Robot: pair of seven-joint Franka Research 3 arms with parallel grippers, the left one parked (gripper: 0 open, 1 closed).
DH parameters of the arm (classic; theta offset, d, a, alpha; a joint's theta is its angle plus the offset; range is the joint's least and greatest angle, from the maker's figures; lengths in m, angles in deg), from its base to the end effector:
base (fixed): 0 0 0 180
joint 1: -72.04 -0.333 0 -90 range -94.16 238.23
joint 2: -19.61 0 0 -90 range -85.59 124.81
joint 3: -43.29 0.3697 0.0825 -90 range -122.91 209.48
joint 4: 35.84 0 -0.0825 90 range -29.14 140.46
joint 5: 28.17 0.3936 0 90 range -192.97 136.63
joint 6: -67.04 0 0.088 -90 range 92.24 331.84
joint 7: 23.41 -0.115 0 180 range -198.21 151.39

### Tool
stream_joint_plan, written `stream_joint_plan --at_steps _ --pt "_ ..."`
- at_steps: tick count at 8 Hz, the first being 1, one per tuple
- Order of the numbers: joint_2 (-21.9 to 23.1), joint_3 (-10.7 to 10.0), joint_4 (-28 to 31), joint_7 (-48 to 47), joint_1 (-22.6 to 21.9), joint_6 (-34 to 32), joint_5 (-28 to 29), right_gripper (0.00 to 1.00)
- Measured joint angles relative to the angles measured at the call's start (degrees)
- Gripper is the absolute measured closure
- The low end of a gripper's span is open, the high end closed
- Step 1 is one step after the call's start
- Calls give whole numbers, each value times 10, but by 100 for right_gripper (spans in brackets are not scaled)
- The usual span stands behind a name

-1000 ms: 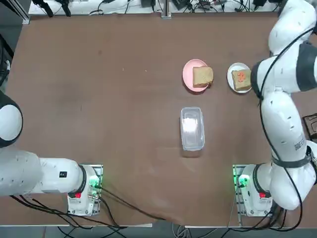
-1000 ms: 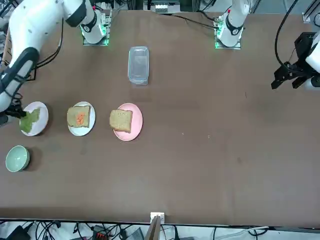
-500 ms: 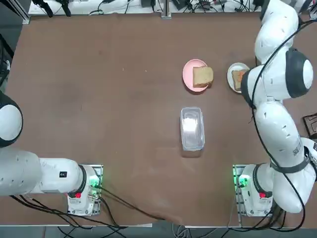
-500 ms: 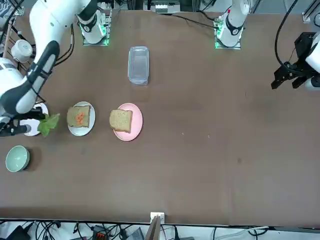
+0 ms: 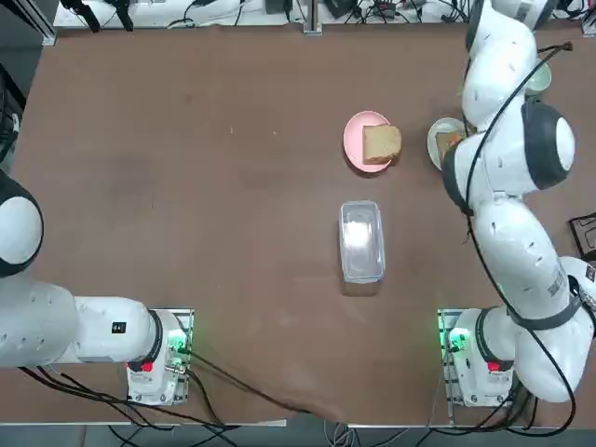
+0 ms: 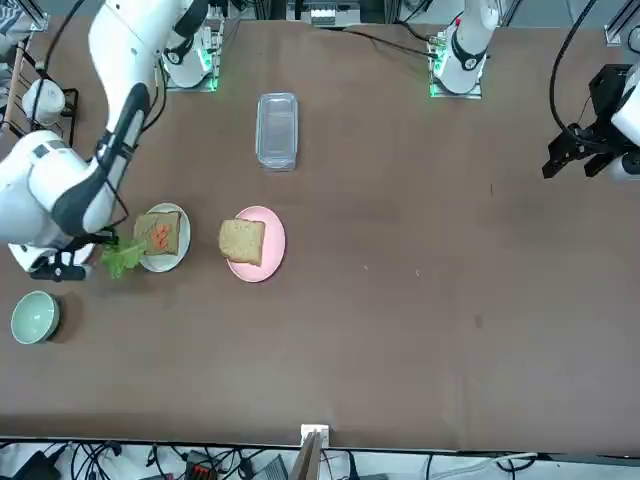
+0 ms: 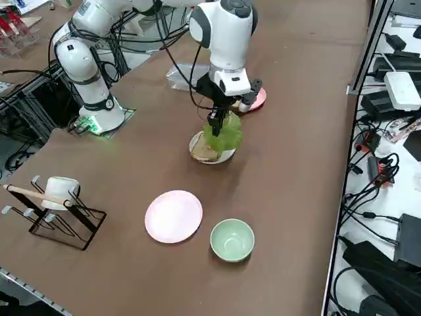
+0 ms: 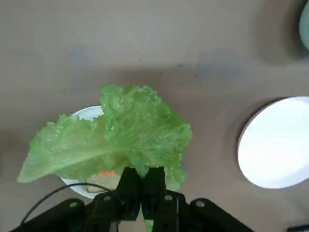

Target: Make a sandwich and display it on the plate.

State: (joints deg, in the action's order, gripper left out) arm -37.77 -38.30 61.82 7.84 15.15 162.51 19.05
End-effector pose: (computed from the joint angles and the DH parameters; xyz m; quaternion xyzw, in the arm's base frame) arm 0.6561 -0.0083 0.3672 0.9941 -0.0197 -0.0930 0.0516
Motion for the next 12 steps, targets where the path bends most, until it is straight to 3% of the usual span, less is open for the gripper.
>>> stream_joint_plan --at_steps 4,8,12 --pt "-16 19 9 -103 -56 4 -51 95" --pt "-52 23 61 -110 -90 28 -59 96" --pt "-54 25 84 -110 -93 31 -59 96"
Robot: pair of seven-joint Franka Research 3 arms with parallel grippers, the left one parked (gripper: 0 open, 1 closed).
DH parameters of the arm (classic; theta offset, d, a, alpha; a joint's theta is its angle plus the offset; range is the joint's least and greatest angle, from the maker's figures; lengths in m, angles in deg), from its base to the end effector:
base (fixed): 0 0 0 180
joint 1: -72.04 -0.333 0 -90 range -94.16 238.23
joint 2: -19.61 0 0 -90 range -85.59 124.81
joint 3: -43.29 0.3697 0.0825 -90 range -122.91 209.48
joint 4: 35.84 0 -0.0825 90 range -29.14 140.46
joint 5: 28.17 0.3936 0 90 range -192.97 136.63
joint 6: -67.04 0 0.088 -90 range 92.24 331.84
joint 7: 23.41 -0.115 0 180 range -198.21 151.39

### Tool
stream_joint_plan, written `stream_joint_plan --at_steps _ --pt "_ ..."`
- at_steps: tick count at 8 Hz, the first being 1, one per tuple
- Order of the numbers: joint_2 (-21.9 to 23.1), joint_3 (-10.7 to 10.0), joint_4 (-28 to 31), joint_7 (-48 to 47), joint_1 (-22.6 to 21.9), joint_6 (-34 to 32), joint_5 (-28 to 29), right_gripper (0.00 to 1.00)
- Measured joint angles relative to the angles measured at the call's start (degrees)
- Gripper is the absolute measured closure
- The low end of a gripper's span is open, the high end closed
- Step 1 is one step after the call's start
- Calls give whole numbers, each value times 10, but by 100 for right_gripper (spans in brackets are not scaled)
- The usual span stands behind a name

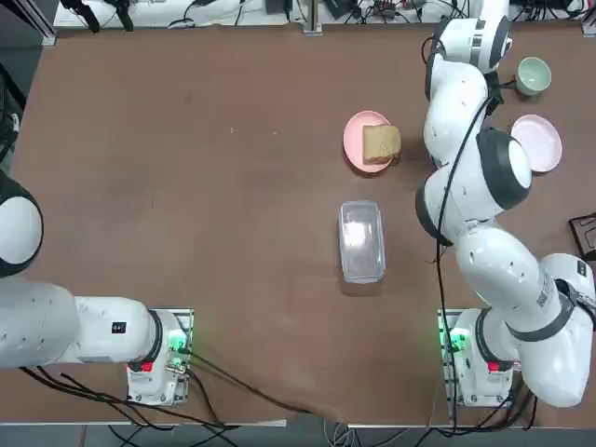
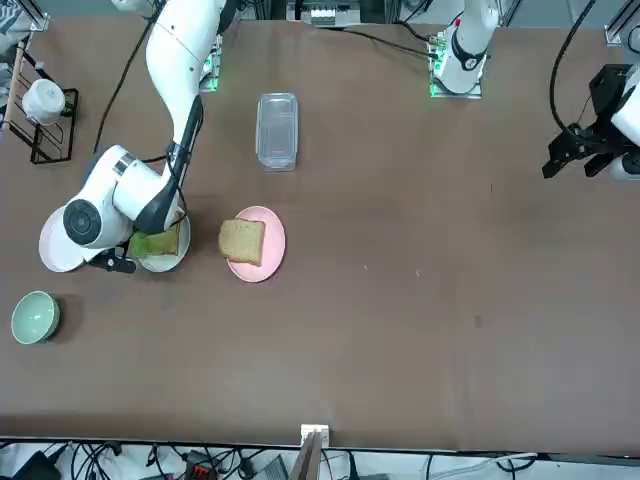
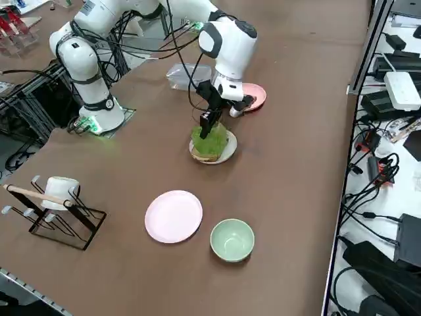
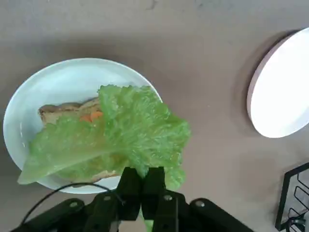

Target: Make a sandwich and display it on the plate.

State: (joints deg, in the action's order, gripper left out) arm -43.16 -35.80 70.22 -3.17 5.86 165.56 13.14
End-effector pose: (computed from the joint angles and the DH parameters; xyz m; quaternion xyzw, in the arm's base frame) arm 0.6113 0.0480 0.2895 0.9736 -0.0674 -0.1561 0.1524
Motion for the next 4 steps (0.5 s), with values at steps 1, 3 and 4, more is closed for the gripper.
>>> stream_joint_plan --at_steps 1,3,4 --pt "-1 5 0 0 -1 0 0 96" --pt "-7 15 1 0 -2 0 0 94" --pt "-10 18 2 -1 -2 0 0 94"
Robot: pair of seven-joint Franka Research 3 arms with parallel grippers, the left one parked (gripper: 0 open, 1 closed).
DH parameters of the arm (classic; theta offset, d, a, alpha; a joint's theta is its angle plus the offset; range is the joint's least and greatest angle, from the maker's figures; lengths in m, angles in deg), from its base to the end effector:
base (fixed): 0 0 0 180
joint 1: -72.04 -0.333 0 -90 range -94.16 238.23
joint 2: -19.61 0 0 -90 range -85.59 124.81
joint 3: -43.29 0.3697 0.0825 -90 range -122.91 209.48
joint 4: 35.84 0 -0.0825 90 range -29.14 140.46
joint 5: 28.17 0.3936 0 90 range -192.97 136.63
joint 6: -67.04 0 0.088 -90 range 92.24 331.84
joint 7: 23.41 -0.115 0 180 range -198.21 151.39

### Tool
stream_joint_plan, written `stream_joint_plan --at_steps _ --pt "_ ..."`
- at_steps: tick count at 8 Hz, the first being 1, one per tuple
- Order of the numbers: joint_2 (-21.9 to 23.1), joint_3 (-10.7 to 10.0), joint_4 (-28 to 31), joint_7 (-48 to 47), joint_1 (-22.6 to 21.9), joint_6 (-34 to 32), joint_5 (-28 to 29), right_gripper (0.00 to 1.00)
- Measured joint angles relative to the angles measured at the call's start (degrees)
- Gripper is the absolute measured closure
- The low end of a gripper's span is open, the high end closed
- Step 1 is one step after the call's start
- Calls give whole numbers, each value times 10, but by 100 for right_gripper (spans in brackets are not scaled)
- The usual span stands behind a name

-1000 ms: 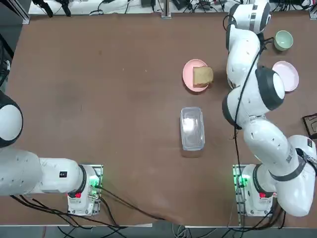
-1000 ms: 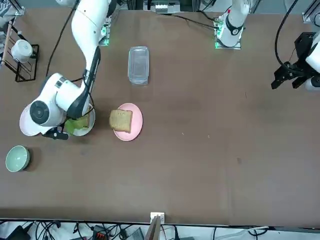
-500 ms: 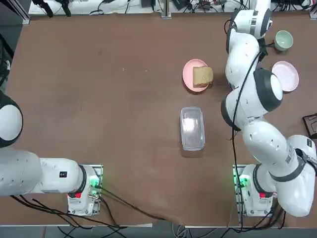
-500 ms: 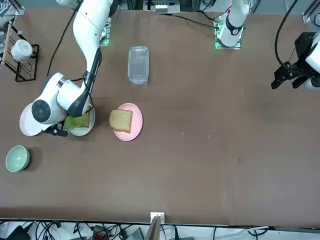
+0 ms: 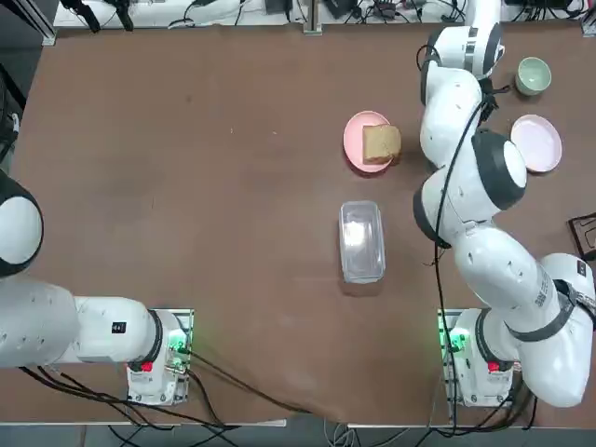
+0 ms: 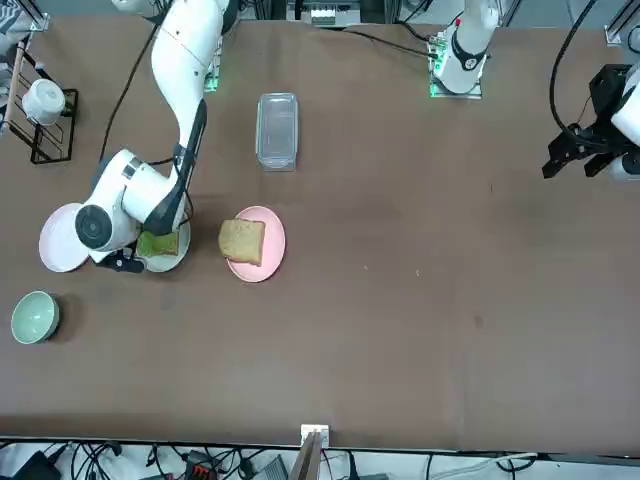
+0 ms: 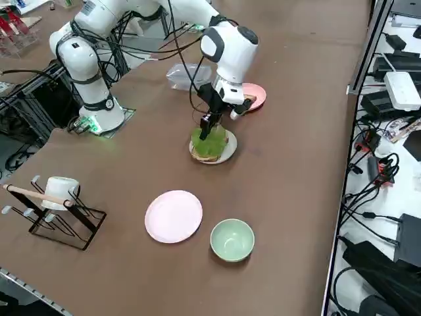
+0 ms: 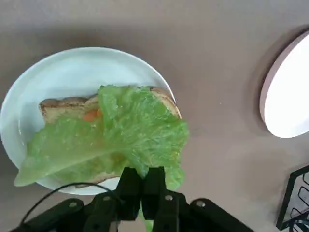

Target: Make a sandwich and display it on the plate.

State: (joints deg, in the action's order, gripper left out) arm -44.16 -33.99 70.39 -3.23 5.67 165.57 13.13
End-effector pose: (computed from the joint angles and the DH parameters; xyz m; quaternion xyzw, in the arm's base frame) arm 0.6078 0.0573 0.2686 0.9708 -0.0584 -0.1714 0.1572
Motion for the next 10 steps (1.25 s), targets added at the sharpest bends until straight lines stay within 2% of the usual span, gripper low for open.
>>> stream_joint_plan --at_steps 1,2,3,6,7,8,10 --pt "-3 1 1 0 1 0 0 93" --pt "-4 2 2 0 1 0 0 82" --pt "-4 4 3 0 1 0 0 79" --pt "-4 7 2 0 2 0 0 30" --pt "-4 3 1 1 2 0 -4 8" --pt "-3 -7 -4 1 1 -5 -10 0" --pt "-2 -42 -38 7 0 -39 -12 0"
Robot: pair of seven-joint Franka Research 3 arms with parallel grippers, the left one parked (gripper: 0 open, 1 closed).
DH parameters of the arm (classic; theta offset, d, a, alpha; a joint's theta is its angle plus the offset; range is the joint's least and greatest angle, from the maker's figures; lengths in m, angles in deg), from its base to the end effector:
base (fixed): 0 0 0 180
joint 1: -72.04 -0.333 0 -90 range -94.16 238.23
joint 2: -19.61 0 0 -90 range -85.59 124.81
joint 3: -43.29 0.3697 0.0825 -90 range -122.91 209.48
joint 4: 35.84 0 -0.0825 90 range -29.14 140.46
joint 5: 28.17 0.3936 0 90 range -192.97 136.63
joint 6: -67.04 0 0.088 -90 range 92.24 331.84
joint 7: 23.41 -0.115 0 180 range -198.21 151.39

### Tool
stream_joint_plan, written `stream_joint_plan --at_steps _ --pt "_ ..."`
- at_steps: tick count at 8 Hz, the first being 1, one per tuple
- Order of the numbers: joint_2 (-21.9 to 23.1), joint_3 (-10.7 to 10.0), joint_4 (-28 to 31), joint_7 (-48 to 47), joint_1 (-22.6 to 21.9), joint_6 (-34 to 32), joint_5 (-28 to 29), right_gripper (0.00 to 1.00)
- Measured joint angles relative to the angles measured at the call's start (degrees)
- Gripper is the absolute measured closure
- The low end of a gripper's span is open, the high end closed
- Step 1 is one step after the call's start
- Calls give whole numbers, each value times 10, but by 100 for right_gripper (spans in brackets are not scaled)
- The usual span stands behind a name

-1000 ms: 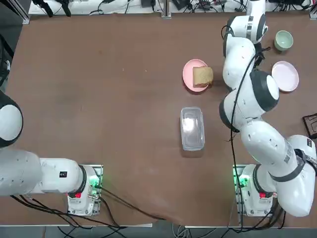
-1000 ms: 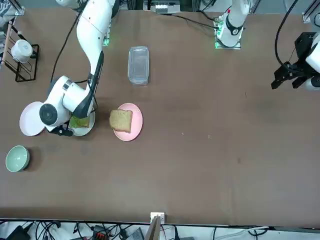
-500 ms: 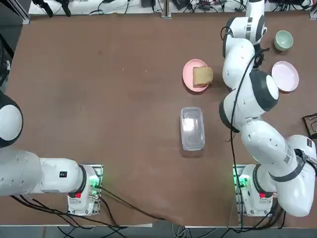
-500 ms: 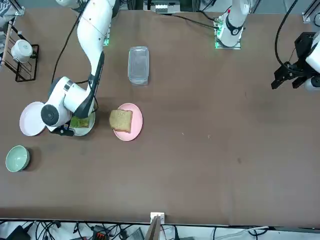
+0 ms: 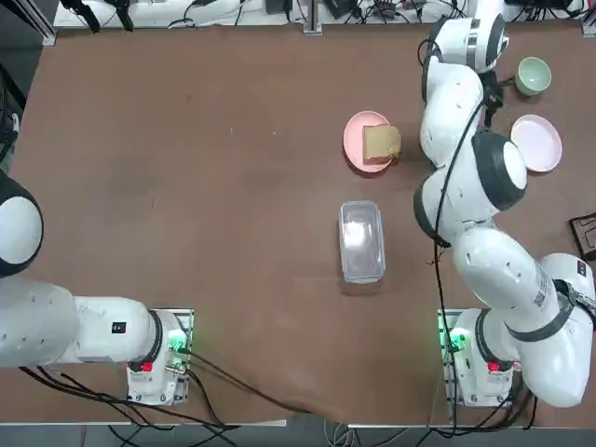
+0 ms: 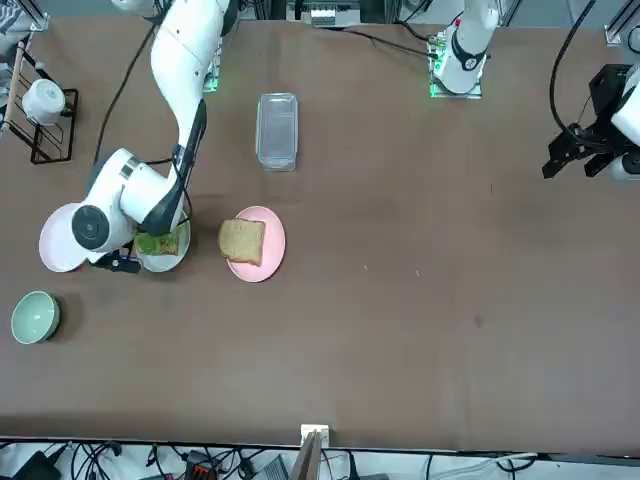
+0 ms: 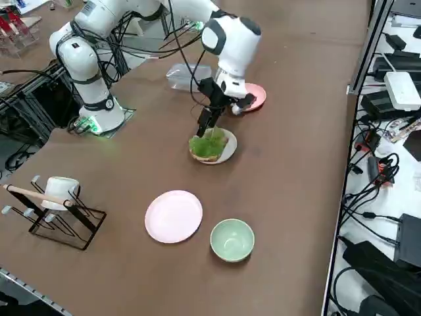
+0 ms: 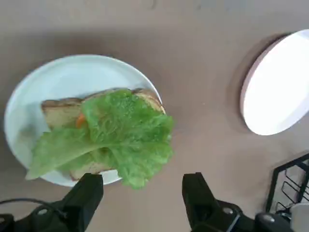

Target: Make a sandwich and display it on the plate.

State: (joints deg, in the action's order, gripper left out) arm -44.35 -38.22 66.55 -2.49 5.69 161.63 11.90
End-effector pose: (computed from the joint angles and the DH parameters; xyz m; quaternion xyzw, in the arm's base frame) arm 0.6215 0.0599 0.3131 0.9715 -0.0541 -0.1603 0.1660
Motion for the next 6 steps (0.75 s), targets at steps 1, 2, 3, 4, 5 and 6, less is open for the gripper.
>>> stream_joint_plan --at_steps 1,2,3,4,5,6 --pt "2 -19 -28 2 -1 -23 0 0" --pt "5 -32 -56 2 -2 -41 0 0" --pt "8 -38 -82 2 -4 -53 4 0" --pt "9 -42 -103 -2 -6 -65 22 0" --pt "9 -45 -118 -6 -7 -77 60 0" --pt "9 -47 -122 -8 -6 -89 110 0"
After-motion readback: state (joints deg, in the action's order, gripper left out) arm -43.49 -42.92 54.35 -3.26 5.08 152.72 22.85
